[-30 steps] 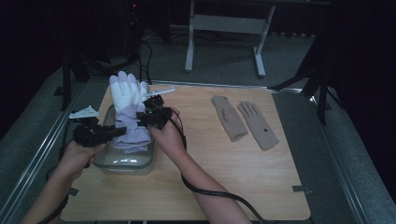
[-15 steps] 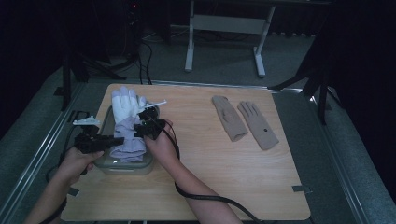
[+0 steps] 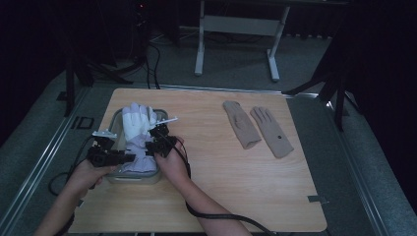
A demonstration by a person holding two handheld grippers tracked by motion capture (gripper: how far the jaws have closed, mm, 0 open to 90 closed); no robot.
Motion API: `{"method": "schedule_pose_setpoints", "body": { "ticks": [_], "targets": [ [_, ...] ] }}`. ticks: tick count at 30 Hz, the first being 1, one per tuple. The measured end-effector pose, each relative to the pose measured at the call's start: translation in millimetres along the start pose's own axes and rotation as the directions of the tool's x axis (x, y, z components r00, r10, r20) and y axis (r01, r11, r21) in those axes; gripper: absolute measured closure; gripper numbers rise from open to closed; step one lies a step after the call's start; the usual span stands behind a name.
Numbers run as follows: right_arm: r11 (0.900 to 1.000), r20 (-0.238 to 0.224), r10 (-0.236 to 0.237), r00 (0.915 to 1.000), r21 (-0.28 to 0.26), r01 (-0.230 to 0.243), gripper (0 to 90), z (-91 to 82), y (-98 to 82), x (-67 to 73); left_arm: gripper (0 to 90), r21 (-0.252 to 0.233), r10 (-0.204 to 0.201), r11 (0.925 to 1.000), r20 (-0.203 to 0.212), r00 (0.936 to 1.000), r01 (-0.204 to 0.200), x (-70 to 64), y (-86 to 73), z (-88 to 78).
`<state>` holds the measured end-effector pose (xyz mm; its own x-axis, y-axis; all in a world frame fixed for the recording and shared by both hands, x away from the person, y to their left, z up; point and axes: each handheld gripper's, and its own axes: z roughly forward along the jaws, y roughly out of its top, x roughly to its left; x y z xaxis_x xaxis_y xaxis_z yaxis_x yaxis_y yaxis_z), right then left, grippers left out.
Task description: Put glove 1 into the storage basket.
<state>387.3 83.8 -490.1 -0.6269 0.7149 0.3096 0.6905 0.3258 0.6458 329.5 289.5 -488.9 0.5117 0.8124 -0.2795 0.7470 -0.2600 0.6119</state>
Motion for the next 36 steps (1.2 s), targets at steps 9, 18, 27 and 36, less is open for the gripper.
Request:
{"method": "schedule_pose_setpoints", "body": {
  "ticks": [9,18,27,36],
  "targets": [
    [0.999,0.025,0.0,0.9997,0.053,-0.001,75.4,4.7,3.6,0.0,55.7,0.013,0.018,0.9998,-0.069,0.9975,-0.017,-7.3,-1.5,2.0],
    [0.998,0.03,-0.024,0.9993,0.067,0.022,66.1,6.3,6.4,2.2,48.9,0.001,0.016,0.9999,-0.105,0.9944,-0.016,-11.2,-3.0,2.8],
    [0.997,-0.025,-0.065,0.9976,-0.032,0.064,28.6,-15.7,12.8,-4.7,48.1,-0.033,-0.003,0.9995,-0.133,0.9911,-0.001,-14.6,-5.9,-4.8],
    [0.987,-0.087,-0.147,0.9853,-0.077,0.14,17.2,-52.0,9.1,-23.5,50.6,-0.146,0.009,0.9889,-0.137,0.9905,-0.029,-23.6,2.3,-15.6]
  ]
}}
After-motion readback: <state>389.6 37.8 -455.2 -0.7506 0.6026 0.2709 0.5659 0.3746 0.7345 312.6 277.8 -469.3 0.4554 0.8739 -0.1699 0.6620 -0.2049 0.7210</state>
